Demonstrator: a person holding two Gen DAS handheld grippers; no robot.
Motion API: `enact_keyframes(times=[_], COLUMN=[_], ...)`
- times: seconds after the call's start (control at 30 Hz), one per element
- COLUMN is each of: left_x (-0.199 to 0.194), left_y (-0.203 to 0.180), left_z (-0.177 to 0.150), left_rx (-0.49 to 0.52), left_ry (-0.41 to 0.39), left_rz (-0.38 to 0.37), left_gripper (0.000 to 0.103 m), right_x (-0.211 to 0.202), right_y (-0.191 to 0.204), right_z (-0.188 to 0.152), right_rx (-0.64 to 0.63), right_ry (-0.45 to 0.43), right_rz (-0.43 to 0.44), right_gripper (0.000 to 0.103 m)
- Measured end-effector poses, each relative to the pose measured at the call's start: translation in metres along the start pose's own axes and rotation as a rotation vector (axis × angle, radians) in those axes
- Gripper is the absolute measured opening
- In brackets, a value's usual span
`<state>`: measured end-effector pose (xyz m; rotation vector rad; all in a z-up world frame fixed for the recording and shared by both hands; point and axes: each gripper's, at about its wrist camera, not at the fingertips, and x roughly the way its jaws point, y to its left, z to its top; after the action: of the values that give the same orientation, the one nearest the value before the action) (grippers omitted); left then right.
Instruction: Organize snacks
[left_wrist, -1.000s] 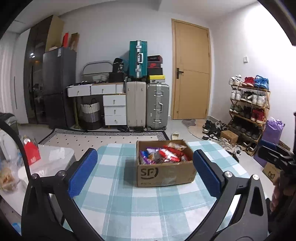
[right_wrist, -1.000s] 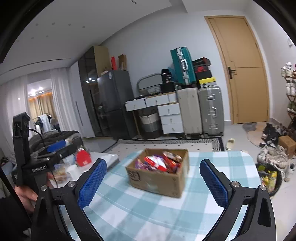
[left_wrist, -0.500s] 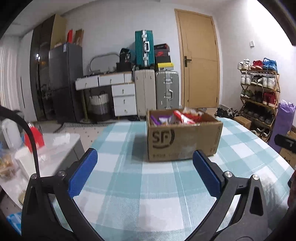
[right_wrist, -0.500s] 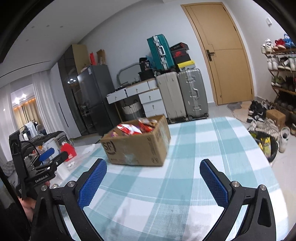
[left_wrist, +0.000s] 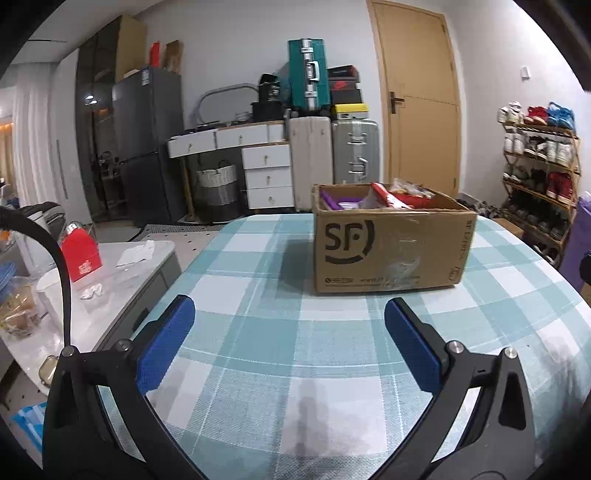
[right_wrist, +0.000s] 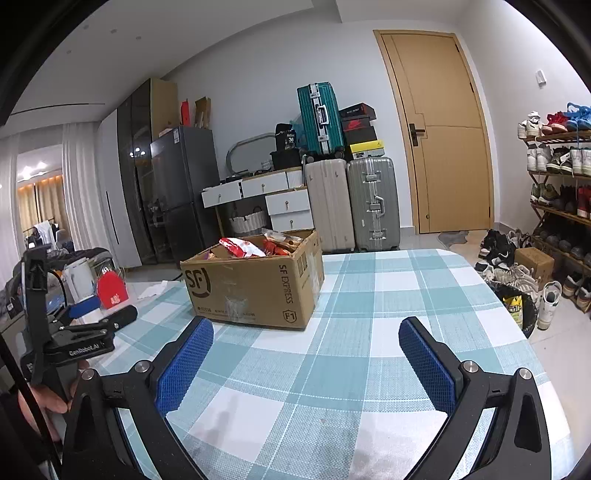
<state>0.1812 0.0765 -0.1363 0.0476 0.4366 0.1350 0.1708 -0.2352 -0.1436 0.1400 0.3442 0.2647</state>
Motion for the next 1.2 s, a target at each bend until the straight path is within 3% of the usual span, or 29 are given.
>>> enact_keyframes(times=[0.2, 1.2], left_x=[-0.015, -0.022], left_y=[0.002, 0.004], left_z=[0.0, -0.004], left_rx=[-0.007, -0.011], left_ry=[-0.062, -0.084], left_rz=[-0.037, -0.04], left_gripper=[0.103, 0.103], right_x=[-0.004, -0.005], right_y=[-0.004, 0.012], right_z=[0.001, -0.002], right_rx=[0.021, -0.038], right_ry=[-0.008, -0.009], right_rz=[-0.009, 0.003], right_gripper=[0.102, 0.103])
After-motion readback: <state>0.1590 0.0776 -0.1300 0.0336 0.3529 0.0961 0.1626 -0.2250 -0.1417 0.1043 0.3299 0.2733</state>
